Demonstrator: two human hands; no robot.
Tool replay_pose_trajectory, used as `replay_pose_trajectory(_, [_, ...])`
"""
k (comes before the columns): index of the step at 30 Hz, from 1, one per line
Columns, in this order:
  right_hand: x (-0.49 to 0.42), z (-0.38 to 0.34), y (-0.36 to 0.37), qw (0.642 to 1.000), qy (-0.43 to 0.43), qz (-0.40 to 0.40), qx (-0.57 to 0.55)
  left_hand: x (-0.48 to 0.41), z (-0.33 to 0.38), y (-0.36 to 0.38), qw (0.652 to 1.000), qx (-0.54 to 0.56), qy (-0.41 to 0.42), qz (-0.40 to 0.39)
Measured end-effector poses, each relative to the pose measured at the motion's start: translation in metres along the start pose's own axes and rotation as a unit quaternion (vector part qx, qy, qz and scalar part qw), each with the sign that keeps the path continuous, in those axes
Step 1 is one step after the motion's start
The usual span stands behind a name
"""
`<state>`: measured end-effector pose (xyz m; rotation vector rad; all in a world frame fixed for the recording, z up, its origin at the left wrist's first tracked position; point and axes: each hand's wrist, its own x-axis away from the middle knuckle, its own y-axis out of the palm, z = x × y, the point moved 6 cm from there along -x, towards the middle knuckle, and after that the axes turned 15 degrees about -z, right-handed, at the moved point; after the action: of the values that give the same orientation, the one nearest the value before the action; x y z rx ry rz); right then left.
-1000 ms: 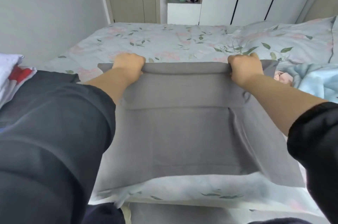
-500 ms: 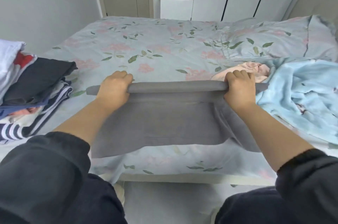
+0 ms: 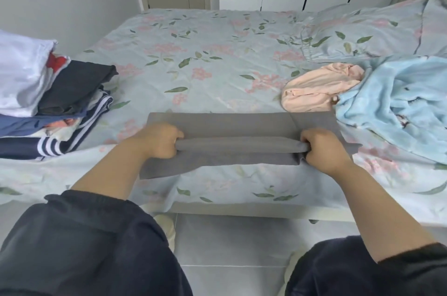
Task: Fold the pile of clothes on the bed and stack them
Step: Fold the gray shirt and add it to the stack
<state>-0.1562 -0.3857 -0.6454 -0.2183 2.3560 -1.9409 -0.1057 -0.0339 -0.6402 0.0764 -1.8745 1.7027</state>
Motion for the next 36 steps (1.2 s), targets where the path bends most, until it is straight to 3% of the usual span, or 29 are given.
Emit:
replay_pose_trajectory(2, [-0.005,0.011,0.009,0.989,0.041,-0.135,-0.045,0.001,0.002,0.019,0.982,0.091,0.0,-0.167])
replay_pose_trajectory(3, [-0.008,0.016,0.006,0.979,0.059,-0.166,-0.098,0.0,0.005,0.018,0.966,0.186,0.023,-0.178])
replay_pose_trajectory(5, [-0.018,0.019,-0.003,0.963,0.081,-0.143,-0.215,-0.008,0.01,0.002,0.926,0.362,0.076,-0.072])
replay_pose_trajectory(6, [-0.025,0.02,-0.01,0.966,0.083,-0.091,-0.227,-0.015,0.008,-0.009,0.924,0.375,0.073,0.017])
replay_pose_trajectory(8, [-0.04,0.016,-0.02,0.984,0.084,0.03,-0.153,-0.028,0.015,-0.025,0.95,0.259,0.04,0.167])
replay_pose_trajectory(10, [-0.056,0.014,-0.018,0.988,0.095,0.082,-0.094,-0.046,0.034,-0.026,0.953,0.207,0.052,0.215])
replay_pose_trajectory(16, [-0.094,0.055,-0.001,0.983,0.181,0.031,0.002,-0.103,0.062,0.006,0.992,0.07,-0.01,0.108])
replay_pose_trajectory(24, [-0.085,0.115,0.004,0.936,0.35,0.026,0.025,-0.111,0.056,0.015,0.99,0.044,-0.025,0.131])
replay_pose_trajectory(26, [-0.096,0.097,-0.005,0.95,0.307,0.02,0.063,-0.11,0.056,0.013,0.988,0.055,-0.019,0.141])
replay_pose_trajectory(28, [-0.112,0.074,-0.011,0.978,0.199,0.026,0.057,-0.11,0.051,0.006,0.989,0.066,0.002,0.133])
replay_pose_trajectory(29, [-0.119,0.063,-0.011,0.99,0.144,0.002,-0.007,-0.112,0.046,0.001,0.991,0.066,0.011,0.113])
replay_pose_trajectory(31, [-0.126,0.04,-0.003,0.981,0.063,-0.147,-0.107,-0.114,0.028,-0.011,0.995,0.094,0.014,0.042])
replay_pose_trajectory(33, [-0.126,0.03,0.004,0.95,0.054,-0.297,-0.073,-0.112,0.008,-0.02,0.986,0.161,0.02,-0.042])
replay_pose_trajectory(36, [-0.122,0.036,-0.004,0.923,0.103,-0.368,0.045,-0.106,-0.007,-0.029,0.975,0.153,0.017,-0.159])
